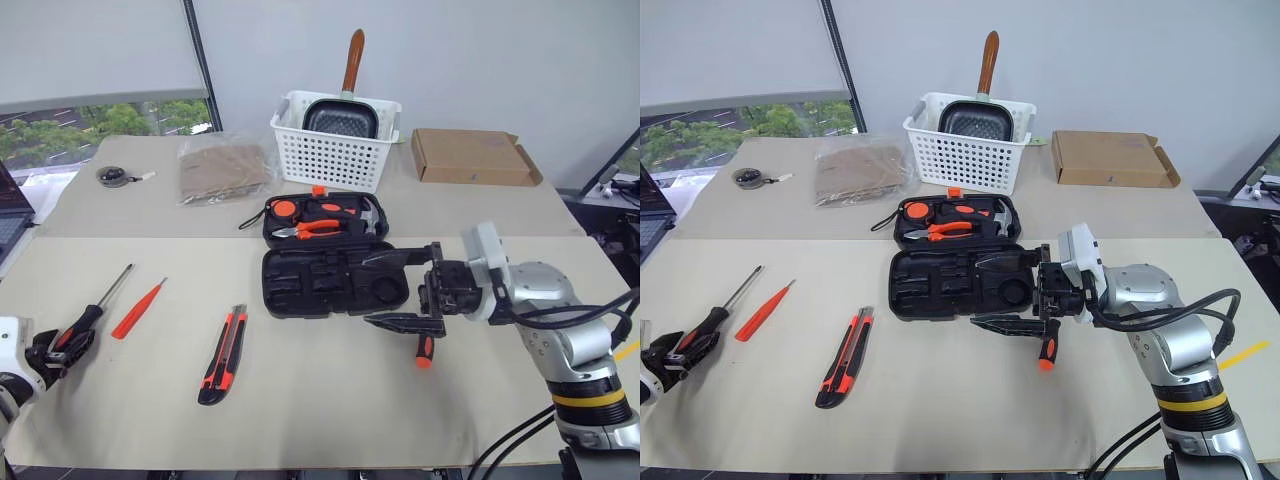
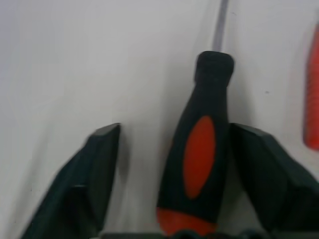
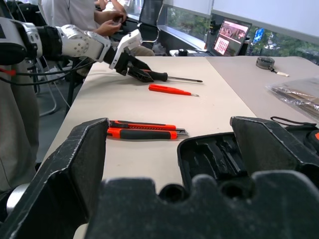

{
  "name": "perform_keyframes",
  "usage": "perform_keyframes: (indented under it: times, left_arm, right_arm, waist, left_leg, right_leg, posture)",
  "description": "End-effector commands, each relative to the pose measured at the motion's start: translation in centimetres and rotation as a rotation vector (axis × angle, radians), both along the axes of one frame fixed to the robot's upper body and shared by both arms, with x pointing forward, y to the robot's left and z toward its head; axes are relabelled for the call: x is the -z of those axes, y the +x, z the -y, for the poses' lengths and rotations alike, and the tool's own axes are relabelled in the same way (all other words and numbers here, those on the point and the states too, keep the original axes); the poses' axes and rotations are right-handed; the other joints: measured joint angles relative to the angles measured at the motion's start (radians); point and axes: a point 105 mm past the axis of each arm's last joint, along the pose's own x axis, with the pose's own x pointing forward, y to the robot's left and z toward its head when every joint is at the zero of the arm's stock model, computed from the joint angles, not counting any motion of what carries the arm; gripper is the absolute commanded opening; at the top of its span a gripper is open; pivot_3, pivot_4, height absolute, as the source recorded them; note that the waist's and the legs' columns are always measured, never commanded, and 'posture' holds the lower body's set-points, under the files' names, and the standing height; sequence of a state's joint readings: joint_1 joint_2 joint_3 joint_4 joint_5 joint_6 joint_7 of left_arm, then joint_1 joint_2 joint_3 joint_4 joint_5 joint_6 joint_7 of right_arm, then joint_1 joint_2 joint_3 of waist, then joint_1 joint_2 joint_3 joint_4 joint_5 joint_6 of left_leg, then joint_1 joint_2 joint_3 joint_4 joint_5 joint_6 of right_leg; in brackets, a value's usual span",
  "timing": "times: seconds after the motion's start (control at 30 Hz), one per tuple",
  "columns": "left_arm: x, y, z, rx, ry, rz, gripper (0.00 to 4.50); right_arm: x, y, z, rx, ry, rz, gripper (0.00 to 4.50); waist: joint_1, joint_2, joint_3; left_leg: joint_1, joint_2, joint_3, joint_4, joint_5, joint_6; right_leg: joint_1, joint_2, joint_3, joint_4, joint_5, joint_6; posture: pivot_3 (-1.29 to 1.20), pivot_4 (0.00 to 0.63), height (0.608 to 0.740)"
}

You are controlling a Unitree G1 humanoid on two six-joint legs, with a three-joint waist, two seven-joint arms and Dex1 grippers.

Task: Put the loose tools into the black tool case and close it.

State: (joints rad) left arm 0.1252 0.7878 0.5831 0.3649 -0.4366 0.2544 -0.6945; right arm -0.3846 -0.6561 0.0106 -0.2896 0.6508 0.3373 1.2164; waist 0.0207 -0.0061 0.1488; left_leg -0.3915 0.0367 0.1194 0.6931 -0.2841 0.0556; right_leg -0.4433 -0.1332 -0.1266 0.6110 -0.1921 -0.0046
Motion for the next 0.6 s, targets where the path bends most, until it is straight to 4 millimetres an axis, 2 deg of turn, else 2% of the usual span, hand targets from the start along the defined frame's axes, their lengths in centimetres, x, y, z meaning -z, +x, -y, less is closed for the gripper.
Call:
perform_keyframes:
  times: [0.03, 0.1, 0.13, 0.23, 0.33, 0.43, 0.47, 0.53, 0.6]
  left_arm:
    - [-1.5, 0.1, 0.1, 0.023, -0.040, 0.077, 1.80]
    - [-2.1, 0.1, 0.6, 0.047, -0.053, 0.108, 1.13]
    - [-2.4, 0.2, 0.8, 0.054, -0.055, 0.117, 0.98]
    - [-3.4, 0.4, 1.2, 0.064, -0.066, 0.162, 0.98]
    - [-5.7, 1.1, 1.9, 0.112, -0.045, 0.236, 0.98]
    - [-9.5, 2.6, 4.3, 0.234, -0.012, 0.335, 0.98]
    - [-10.5, 3.3, 5.7, 0.300, 0.013, 0.345, 0.98]
    - [-11.5, 4.4, 8.2, 0.411, 0.040, 0.327, 0.98]
    - [-11.9, 5.6, 11.8, 0.598, 0.088, 0.290, 0.98]
  right_arm:
    - [-1.5, -0.5, -0.1, -0.011, 0.042, 0.042, 4.50]
    - [-1.7, -0.5, -0.2, -0.013, 0.050, 0.040, 4.50]
    - [-1.8, -0.5, -0.2, -0.015, 0.057, 0.037, 4.50]
    - [-2.1, -0.6, -0.4, -0.027, 0.077, 0.027, 4.50]
    - [-2.3, -0.6, -0.4, -0.036, 0.082, 0.021, 4.50]
    - [-2.3, -0.2, 0.0, -0.024, 0.069, 0.021, 4.50]
    - [-2.3, 0.0, 0.3, -0.014, 0.065, 0.021, 4.50]
    - [-2.3, 0.5, 0.7, 0.008, 0.059, 0.022, 4.50]
    - [-2.1, 1.1, 1.4, 0.044, 0.053, 0.022, 4.50]
  waist:
    - [-0.003, 0.000, 0.000]
    - [-0.007, 0.000, 0.000]
    - [-0.007, -0.001, 0.000]
    - [-0.008, -0.002, 0.001]
    - [-0.007, -0.002, 0.001]
    - [-0.003, -0.002, 0.001]
    - [0.000, -0.003, 0.001]
    - [0.006, -0.006, 0.001]
    - [0.009, -0.005, 0.002]
  left_leg:
    - [0.000, 0.000, 0.000, 0.000, 0.000, 0.000]
    - [0.000, 0.001, 0.000, 0.000, 0.000, 0.000]
    - [0.000, 0.001, 0.000, 0.000, 0.000, 0.000]
    - [0.000, 0.001, 0.000, 0.000, 0.000, -0.001]
    - [0.000, 0.001, 0.000, 0.000, 0.000, -0.001]
    - [-0.001, 0.001, 0.000, 0.000, 0.000, -0.001]
    - [0.000, 0.001, 0.000, 0.000, 0.000, -0.001]
    - [-0.001, 0.001, -0.001, 0.001, 0.000, -0.001]
    - [0.000, 0.000, -0.001, 0.001, 0.000, -0.001]
  right_leg:
    - [0.000, 0.000, 0.000, 0.000, 0.000, 0.000]
    - [0.000, 0.000, 0.000, 0.000, 0.000, 0.000]
    - [0.000, -0.001, 0.000, 0.000, 0.000, 0.000]
    - [0.000, -0.001, 0.000, 0.000, 0.000, 0.000]
    - [0.000, -0.001, 0.000, 0.000, 0.001, -0.001]
    - [0.000, -0.002, 0.000, 0.000, 0.001, -0.001]
    - [0.001, -0.002, -0.001, 0.000, 0.001, -0.001]
    - [0.001, -0.001, -0.002, 0.000, 0.001, -0.001]
    - [0.002, 0.000, -0.003, 0.000, 0.001, -0.001]
  posture:
    - [0.00, 0.150, 0.700]
    - [0.00, 0.150, 0.700]
    - [0.00, 0.150, 0.700]
    - [0.00, 0.150, 0.700]
    - [0.00, 0.150, 0.700]
    - [0.00, 0.150, 0.700]
    - [0.00, 0.150, 0.700]
    - [0.00, 0.150, 0.700]
    - [0.00, 0.150, 0.700]
